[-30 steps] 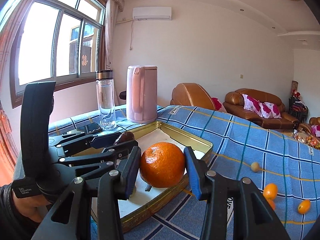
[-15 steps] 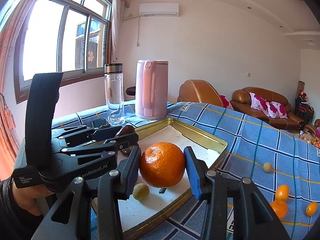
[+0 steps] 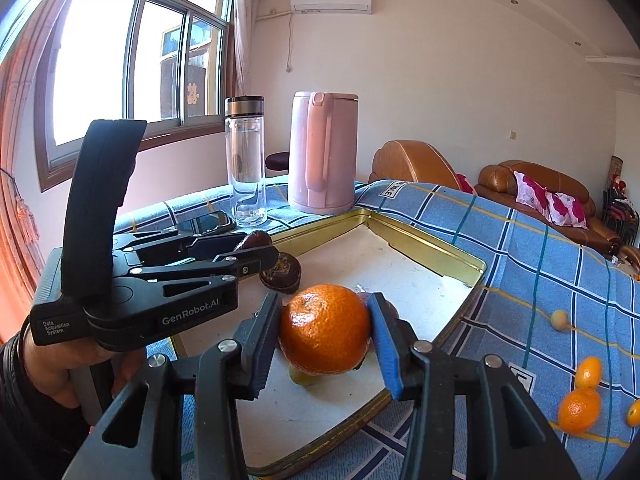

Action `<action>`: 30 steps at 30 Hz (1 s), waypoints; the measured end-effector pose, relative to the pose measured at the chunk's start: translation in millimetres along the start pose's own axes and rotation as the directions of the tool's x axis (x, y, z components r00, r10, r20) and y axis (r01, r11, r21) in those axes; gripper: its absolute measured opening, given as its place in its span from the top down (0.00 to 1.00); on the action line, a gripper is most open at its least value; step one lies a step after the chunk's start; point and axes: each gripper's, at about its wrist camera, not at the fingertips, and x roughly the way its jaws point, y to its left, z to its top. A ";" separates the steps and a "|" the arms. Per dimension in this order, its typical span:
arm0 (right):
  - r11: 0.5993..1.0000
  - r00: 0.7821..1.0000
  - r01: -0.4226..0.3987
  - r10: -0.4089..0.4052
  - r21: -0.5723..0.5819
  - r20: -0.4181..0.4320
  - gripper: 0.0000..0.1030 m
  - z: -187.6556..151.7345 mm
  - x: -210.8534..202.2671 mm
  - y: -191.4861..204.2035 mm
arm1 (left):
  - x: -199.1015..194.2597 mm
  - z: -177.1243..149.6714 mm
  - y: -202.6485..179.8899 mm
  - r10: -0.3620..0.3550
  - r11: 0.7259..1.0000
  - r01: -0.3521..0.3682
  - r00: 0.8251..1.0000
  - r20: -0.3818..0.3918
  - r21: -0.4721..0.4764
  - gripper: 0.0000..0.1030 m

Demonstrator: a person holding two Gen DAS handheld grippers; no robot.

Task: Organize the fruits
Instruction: 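Open the left tool to drop the brown fruit in the tray while the right releases the orange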

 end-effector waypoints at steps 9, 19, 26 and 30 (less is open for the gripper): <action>0.999 0.998 -0.036 0.035 -0.021 -0.054 0.55 -5.4 11.8 10.6 | 2.7 -7.0 4.4 0.010 1.000 -0.010 0.999 -0.038 0.015 0.68; 0.996 0.992 -0.070 0.065 -0.047 -0.105 0.55 -7.1 19.9 19.1 | 5.6 -10.6 3.7 0.019 0.999 -0.018 0.998 -0.058 0.029 0.68; 0.995 0.991 -0.087 0.081 -0.051 -0.110 0.54 -7.1 21.1 20.5 | 2.3 -9.8 5.9 0.032 0.999 -0.030 0.998 -0.045 0.025 0.64; 0.997 0.994 -0.066 0.062 -0.039 -0.085 0.52 -8.0 14.2 16.0 | -8.3 -6.5 5.5 0.043 0.999 -0.043 0.999 -0.003 -0.004 0.28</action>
